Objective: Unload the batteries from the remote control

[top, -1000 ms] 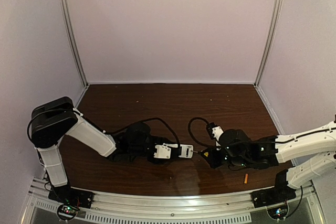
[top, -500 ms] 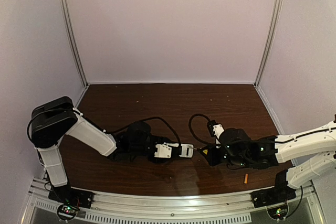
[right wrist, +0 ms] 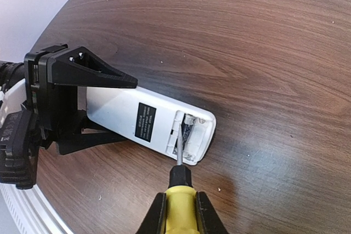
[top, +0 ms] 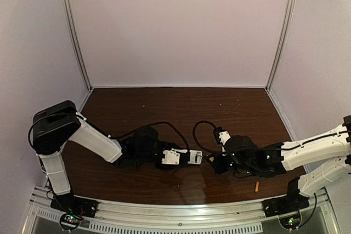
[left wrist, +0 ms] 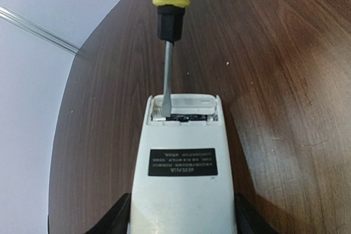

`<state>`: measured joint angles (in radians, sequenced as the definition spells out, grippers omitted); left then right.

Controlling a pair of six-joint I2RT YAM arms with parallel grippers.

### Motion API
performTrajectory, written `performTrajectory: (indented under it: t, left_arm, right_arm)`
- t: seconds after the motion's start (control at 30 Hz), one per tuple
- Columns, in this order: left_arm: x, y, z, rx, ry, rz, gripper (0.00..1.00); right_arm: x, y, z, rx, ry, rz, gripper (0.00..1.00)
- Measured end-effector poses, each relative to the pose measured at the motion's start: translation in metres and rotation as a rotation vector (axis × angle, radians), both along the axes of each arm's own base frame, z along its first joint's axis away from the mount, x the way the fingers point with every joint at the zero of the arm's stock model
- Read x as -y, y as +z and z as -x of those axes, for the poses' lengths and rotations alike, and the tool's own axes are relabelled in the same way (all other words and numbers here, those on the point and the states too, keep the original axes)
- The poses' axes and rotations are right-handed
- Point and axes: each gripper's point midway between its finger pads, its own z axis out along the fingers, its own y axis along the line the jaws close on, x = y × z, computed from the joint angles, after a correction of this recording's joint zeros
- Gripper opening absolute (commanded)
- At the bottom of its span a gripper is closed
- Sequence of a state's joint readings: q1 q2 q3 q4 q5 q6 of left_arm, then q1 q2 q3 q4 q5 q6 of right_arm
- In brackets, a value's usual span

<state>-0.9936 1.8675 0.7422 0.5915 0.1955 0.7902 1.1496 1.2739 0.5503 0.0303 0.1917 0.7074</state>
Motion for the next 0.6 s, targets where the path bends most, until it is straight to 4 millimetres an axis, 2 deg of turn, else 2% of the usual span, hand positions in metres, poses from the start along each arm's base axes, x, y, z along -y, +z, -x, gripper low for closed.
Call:
performTrajectory:
  t: [0.6]
  left_arm:
    - [0.0004, -0.0002, -0.0005, -0.002, 0.001, -0.004, 0.00]
  right_arm:
    - [-0.0001, -0.0061, -0.0047, -0.007, -0.014, 0.008, 0.00]
